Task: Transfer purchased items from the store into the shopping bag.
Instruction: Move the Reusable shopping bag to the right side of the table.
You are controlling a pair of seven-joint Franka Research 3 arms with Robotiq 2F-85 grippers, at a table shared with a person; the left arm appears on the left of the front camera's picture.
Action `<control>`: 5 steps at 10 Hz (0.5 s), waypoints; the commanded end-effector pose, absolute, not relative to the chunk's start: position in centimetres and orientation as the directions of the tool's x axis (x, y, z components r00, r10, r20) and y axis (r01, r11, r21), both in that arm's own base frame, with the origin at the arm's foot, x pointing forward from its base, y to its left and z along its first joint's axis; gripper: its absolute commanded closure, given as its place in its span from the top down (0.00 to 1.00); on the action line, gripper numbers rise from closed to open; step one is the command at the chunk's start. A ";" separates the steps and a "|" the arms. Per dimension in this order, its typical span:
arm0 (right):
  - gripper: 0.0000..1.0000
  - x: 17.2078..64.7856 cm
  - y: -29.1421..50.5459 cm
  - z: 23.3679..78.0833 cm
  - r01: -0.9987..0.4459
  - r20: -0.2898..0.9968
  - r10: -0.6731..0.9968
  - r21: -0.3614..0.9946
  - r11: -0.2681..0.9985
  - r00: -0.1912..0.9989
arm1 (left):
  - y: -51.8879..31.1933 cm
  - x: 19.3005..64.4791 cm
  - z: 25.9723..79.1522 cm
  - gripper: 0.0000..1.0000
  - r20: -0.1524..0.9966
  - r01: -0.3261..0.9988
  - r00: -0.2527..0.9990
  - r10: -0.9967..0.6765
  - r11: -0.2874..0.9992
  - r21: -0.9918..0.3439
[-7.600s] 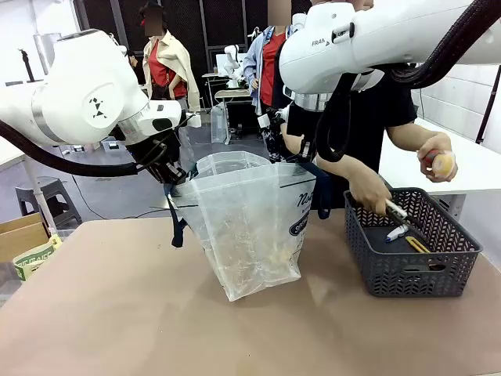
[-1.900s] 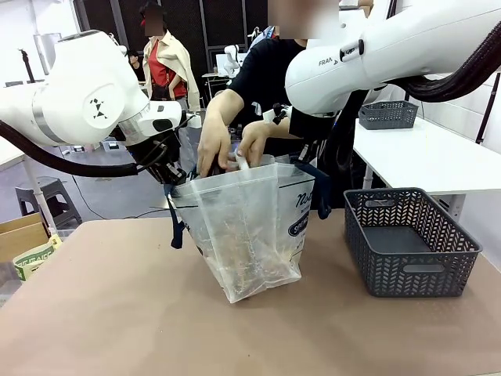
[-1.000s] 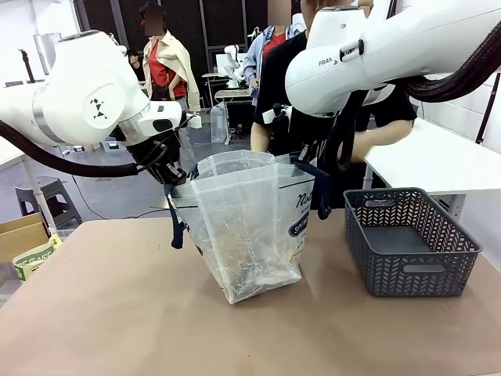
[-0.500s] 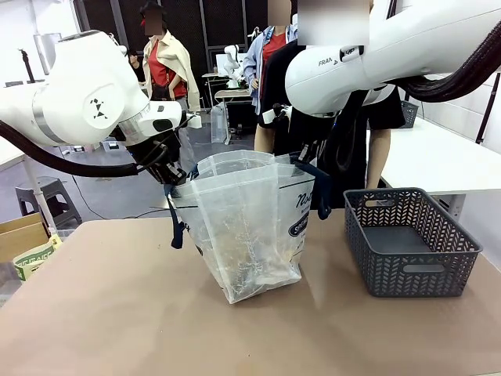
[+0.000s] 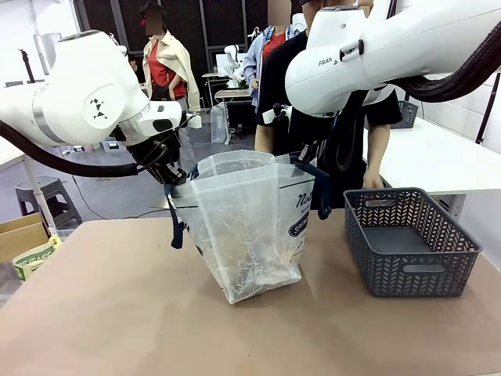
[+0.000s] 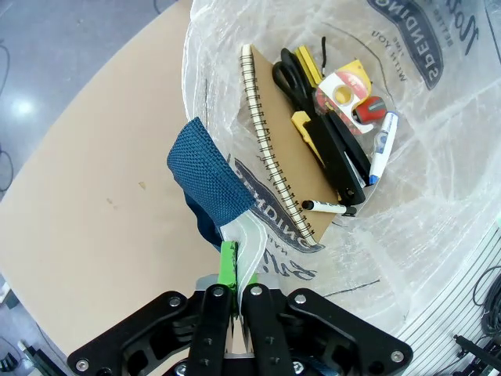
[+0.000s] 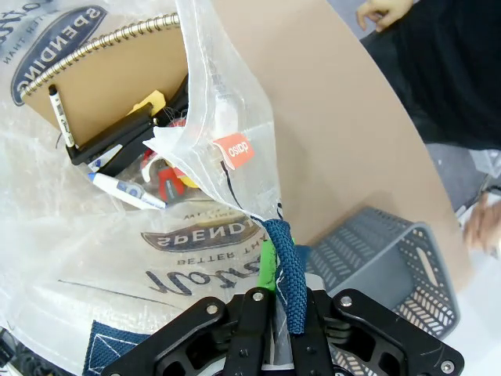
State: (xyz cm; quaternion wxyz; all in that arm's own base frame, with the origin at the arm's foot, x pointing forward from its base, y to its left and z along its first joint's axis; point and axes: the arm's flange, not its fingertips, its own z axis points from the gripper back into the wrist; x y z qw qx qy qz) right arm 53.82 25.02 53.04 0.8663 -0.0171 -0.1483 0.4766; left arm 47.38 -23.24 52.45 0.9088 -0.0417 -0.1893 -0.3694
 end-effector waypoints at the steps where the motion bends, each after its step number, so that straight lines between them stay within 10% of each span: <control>1: 0.00 54.0 24.8 53.1 -0.818 0.239 0.829 -0.171 0.549 0.506 | -22.9 47.4 52.6 0.00 0.372 0.684 0.657 -0.655 0.726 0.069; 5: 0.00 54.0 24.8 53.1 -0.818 0.239 0.829 -0.171 0.549 0.506 | -22.9 47.4 52.6 0.00 0.372 0.684 0.657 -0.655 0.726 0.069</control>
